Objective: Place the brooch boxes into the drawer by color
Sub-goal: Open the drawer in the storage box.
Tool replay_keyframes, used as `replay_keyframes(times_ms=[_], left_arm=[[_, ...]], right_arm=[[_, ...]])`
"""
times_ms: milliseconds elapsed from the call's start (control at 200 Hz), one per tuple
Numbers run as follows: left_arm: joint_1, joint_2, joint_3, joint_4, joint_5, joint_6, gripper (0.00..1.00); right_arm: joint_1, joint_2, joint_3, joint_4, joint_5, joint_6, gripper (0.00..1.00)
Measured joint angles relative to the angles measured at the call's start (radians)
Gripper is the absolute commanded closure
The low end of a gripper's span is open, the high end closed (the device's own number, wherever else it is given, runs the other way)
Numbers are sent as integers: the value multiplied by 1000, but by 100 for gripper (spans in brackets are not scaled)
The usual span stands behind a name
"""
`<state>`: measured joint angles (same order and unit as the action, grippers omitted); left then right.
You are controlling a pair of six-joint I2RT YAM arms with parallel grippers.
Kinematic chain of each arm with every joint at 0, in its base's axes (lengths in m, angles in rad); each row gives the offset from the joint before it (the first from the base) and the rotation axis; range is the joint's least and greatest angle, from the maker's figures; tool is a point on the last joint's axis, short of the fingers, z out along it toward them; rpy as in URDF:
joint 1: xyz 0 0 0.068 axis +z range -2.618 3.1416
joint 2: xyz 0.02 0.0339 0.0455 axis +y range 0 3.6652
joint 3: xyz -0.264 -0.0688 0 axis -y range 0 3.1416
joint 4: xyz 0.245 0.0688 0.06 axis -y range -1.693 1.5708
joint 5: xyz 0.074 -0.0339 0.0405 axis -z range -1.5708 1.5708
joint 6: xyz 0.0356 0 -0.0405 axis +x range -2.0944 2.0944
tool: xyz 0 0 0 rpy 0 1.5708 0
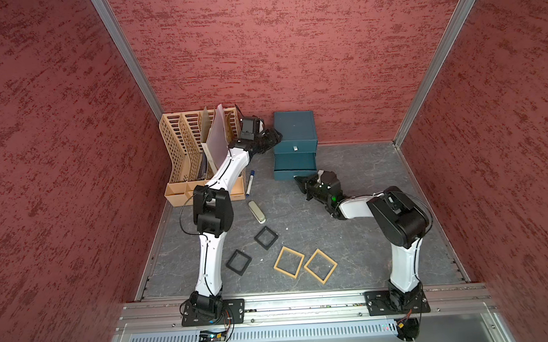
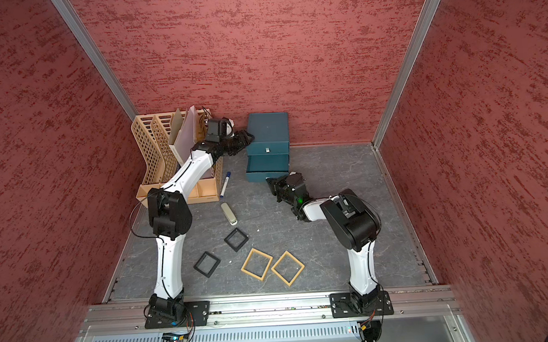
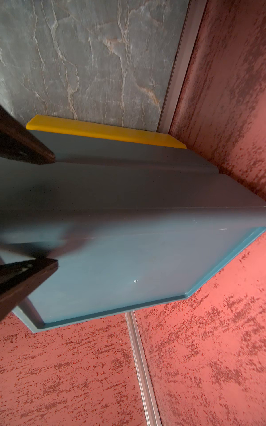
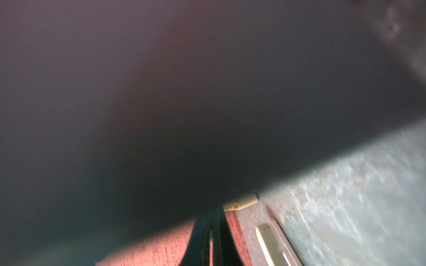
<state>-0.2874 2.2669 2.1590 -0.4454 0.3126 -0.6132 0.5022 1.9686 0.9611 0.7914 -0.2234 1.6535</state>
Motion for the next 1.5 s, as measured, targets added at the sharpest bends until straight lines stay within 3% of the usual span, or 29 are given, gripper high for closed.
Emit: replay_keyframes(times_ms=[786, 992, 1287, 1367, 1503], left_arm=[[0, 0, 0, 0, 0, 0, 31], [0, -3, -2, -5, -3, 0, 24], [-10, -63, -52, -36, -46, 0, 22], [-11, -100, -76, -47, -68, 0, 21], [-17, -195, -132, -74, -124, -4, 22]], right_arm=[[19, -97, -107, -23, 10, 6, 100], [22, -97, -107, -24, 11, 11, 67], [24, -100, -107, -33, 14, 10, 35], [24, -119, -108, -59, 19, 2, 28], [24, -195, -109, -127, 28, -22, 25]])
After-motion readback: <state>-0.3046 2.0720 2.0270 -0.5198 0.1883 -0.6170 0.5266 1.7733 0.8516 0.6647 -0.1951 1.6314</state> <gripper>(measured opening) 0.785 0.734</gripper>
